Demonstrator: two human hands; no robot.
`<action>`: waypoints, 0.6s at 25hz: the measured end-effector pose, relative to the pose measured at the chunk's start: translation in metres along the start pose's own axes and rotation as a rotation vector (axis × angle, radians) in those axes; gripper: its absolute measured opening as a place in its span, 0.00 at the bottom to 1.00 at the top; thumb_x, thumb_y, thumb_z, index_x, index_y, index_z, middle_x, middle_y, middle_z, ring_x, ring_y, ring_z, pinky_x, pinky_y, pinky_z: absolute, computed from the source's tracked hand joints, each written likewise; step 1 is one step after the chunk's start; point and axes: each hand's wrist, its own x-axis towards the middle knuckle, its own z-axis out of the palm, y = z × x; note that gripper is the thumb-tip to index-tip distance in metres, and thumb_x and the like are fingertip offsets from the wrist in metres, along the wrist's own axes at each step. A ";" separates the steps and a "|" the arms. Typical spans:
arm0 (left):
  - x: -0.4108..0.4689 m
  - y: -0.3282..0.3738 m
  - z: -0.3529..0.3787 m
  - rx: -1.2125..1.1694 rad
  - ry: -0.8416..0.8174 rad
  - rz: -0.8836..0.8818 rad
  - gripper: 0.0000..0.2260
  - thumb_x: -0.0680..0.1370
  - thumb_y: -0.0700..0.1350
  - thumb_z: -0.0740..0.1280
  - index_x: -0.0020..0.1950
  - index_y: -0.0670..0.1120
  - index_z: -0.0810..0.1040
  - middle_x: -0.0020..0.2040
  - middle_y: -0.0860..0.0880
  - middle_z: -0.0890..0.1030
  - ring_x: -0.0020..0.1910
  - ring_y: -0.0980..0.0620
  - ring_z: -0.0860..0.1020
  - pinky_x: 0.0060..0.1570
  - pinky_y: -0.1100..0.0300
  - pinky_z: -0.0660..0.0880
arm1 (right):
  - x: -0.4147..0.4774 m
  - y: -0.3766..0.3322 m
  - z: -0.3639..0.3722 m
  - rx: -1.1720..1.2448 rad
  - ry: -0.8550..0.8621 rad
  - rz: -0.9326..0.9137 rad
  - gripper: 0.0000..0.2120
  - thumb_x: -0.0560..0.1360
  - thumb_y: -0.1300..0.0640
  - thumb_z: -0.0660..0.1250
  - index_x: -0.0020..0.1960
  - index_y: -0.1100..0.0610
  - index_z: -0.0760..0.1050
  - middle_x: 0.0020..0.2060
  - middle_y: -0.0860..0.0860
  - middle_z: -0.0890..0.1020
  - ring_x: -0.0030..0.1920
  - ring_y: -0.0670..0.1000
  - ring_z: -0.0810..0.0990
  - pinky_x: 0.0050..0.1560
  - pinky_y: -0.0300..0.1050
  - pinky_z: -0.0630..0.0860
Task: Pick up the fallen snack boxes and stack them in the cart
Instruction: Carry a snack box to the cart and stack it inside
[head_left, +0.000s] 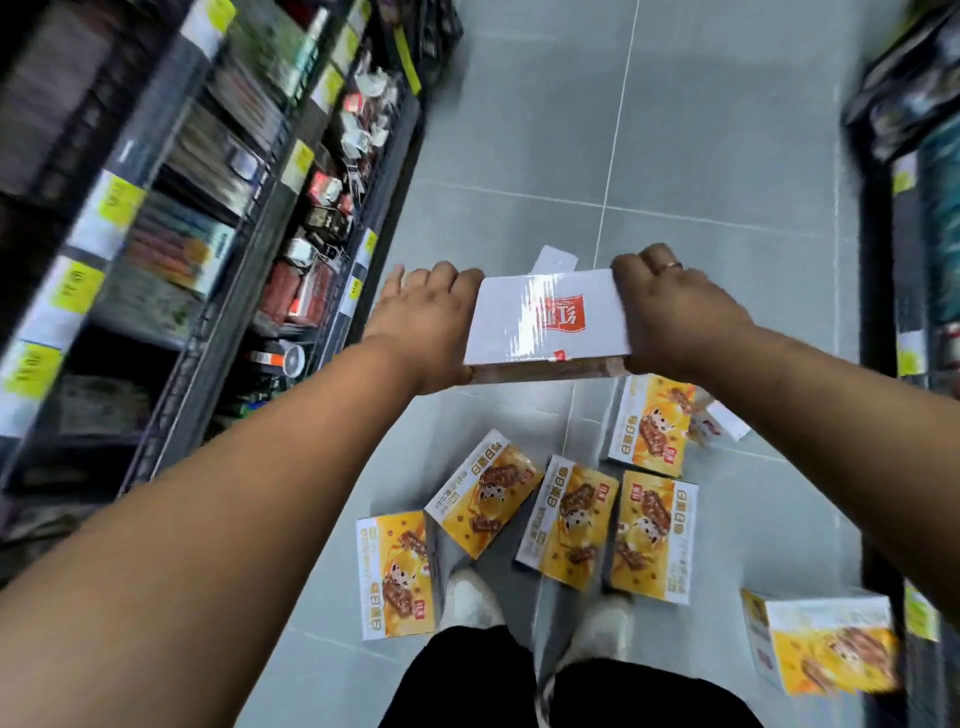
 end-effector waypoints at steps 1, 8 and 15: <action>-0.016 -0.001 -0.023 -0.011 -0.001 -0.005 0.44 0.66 0.60 0.74 0.75 0.49 0.57 0.66 0.45 0.68 0.68 0.41 0.68 0.75 0.42 0.51 | -0.012 -0.007 -0.026 0.003 -0.008 -0.013 0.41 0.59 0.50 0.80 0.65 0.55 0.62 0.56 0.58 0.70 0.44 0.65 0.77 0.41 0.53 0.76; -0.114 -0.021 -0.163 -0.014 0.066 -0.065 0.43 0.64 0.54 0.76 0.74 0.50 0.59 0.66 0.46 0.69 0.68 0.43 0.68 0.74 0.42 0.53 | -0.069 -0.061 -0.188 -0.039 0.007 -0.071 0.37 0.61 0.53 0.78 0.64 0.56 0.63 0.57 0.58 0.69 0.43 0.66 0.79 0.41 0.53 0.76; -0.237 -0.016 -0.210 0.070 0.076 -0.173 0.46 0.62 0.61 0.74 0.74 0.47 0.59 0.65 0.45 0.70 0.65 0.42 0.70 0.70 0.47 0.61 | -0.133 -0.104 -0.261 -0.207 -0.057 -0.314 0.43 0.60 0.47 0.75 0.69 0.53 0.58 0.62 0.54 0.69 0.52 0.58 0.80 0.47 0.48 0.78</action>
